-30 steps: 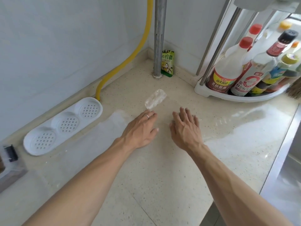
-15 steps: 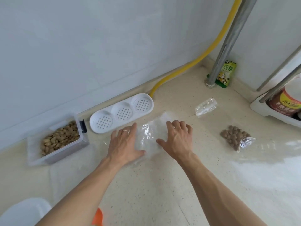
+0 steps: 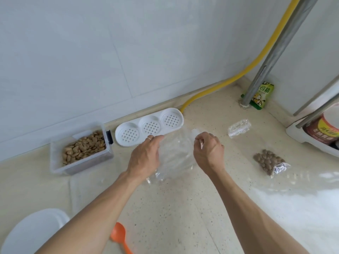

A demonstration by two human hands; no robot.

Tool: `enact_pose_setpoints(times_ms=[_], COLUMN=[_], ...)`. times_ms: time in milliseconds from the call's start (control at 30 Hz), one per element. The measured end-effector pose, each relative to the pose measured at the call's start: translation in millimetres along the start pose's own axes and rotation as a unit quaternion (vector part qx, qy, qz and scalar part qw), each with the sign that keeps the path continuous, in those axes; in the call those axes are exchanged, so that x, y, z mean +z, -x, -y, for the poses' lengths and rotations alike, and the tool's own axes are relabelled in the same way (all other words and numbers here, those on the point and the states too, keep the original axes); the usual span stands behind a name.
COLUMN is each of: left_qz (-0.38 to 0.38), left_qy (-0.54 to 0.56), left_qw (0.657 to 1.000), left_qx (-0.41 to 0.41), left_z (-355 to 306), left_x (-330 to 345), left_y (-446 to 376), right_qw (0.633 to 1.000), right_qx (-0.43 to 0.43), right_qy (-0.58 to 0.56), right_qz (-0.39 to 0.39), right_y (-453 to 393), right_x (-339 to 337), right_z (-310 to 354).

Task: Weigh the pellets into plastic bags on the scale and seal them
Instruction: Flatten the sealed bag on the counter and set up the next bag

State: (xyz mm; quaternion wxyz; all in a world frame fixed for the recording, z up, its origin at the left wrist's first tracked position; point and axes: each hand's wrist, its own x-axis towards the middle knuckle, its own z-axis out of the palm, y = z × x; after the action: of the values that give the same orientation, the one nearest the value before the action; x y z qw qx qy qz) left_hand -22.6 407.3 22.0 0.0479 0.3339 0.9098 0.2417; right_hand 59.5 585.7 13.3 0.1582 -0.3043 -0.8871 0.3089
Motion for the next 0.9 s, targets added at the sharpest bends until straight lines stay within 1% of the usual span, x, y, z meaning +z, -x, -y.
enact_pose_setpoints(times_ms=[100,200,300,467,633,700,800,900], left_qz=[0.016,0.025,0.015,0.006,0.011,0.003,-0.027,-0.057], left_qy=[0.066,0.111,0.124,0.119,0.138,0.142,0.132,0.113], left_qw=[0.998,0.993,0.990,0.984,0.969,0.964,0.960,0.958], left_qx=[-0.003,-0.032,-0.066,-0.130,-0.205,-0.226,-0.245,-0.258], left_z=[3,13,37,102,171,195,222,240], left_x=[-19,-44,-76,-133,-171,-178,-180,-175], left_y=[8,23,51,125,208,236,265,276], right_qw=[0.992,0.989,0.978,0.940,0.915,0.908,0.915,0.926], right_qx=[0.026,0.021,0.051,0.111,0.169,0.184,0.176,0.174], right_qy=[-0.115,-0.135,-0.181,-0.276,-0.306,-0.301,-0.257,-0.225], right_qz=[0.042,0.064,0.087,0.165,0.204,0.227,0.256,0.249], right_y=[8,24,46,107,176,201,231,250], right_x=[-13,-15,-7,25,81,99,120,138], right_z=[30,60,89,137,181,194,209,217])
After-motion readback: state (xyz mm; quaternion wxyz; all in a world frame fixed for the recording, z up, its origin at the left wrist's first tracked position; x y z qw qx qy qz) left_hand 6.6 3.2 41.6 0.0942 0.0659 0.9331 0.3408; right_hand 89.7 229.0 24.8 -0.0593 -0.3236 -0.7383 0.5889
